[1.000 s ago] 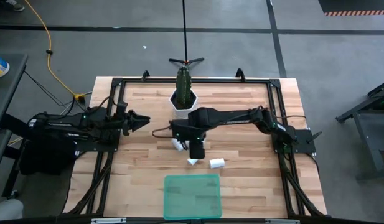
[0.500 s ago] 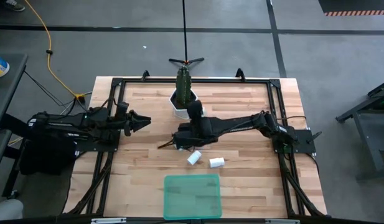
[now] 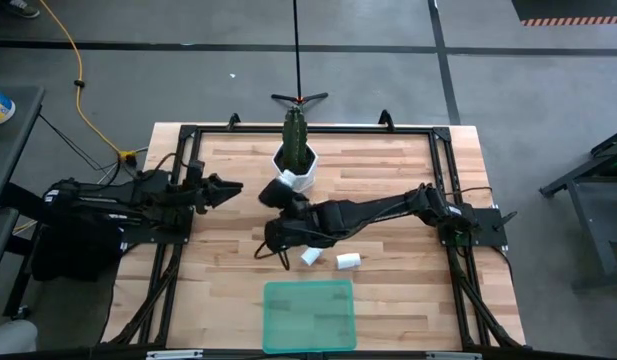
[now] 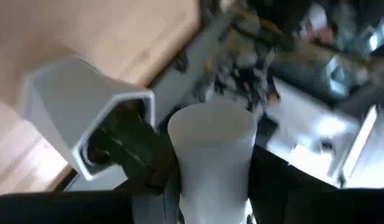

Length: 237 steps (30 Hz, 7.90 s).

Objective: Pick and place pill bottles into a basket
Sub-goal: Put the white pill bottle into the bin

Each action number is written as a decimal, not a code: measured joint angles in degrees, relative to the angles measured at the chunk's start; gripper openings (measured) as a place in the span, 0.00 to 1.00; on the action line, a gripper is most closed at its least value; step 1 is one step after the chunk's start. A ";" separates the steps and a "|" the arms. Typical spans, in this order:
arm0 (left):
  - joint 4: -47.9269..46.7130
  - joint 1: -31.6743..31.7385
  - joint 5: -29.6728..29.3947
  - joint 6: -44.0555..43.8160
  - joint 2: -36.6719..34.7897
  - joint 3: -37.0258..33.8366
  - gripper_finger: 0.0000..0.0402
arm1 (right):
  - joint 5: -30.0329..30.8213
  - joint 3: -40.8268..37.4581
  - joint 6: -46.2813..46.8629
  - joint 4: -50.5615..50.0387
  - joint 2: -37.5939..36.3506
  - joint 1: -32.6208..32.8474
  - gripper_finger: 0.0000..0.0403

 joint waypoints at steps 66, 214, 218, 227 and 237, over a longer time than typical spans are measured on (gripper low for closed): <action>23.72 0.00 11.13 -13.71 14.99 0.02 0.57 | -16.56 -0.02 -25.41 21.95 0.04 3.25 0.32; 15.48 0.02 16.87 37.24 20.33 0.00 0.48 | -25.50 0.00 84.65 14.39 -9.86 -8.08 0.54; 14.69 -0.01 16.65 40.63 20.36 0.00 0.48 | -29.85 -0.01 86.95 8.79 -9.75 -9.87 0.53; 13.16 -0.02 18.55 41.48 20.30 0.00 0.48 | -30.17 0.00 86.84 2.95 -9.75 -11.86 0.54; 9.31 -5.27 17.33 43.92 19.71 4.83 0.48 | -30.26 0.00 85.70 0.88 -9.75 -13.31 0.54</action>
